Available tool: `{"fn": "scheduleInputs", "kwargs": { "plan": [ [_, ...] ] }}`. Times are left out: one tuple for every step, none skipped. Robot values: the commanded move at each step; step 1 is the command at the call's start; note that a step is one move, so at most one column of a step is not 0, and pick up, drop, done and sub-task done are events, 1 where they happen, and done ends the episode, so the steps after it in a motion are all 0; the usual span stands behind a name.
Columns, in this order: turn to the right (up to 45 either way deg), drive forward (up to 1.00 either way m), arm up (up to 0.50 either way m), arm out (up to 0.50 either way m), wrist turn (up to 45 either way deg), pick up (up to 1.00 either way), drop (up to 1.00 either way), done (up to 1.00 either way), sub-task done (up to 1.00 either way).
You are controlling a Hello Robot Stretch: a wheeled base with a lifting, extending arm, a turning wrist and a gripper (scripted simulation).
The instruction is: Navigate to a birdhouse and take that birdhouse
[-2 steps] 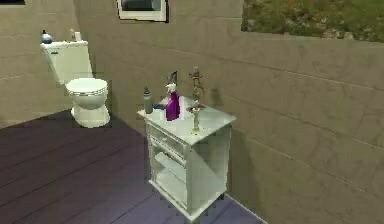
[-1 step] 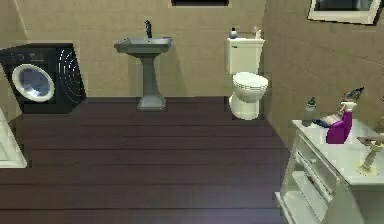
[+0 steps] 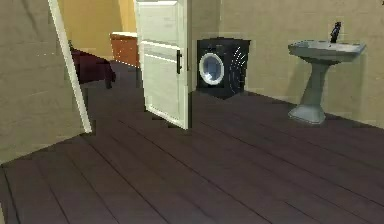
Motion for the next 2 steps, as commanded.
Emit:
{"fn": "scheduleInputs", "kwargs": {
  "plan": [
    [-18.0, 0.0, 0.0, 0.0, 0.0, 0.0, 0.0, 0.0, 0.0],
    [-3.0, 0.0, 0.0, 0.0, 0.0, 0.0, 0.0, 0.0, 0.0]
  ]
}}
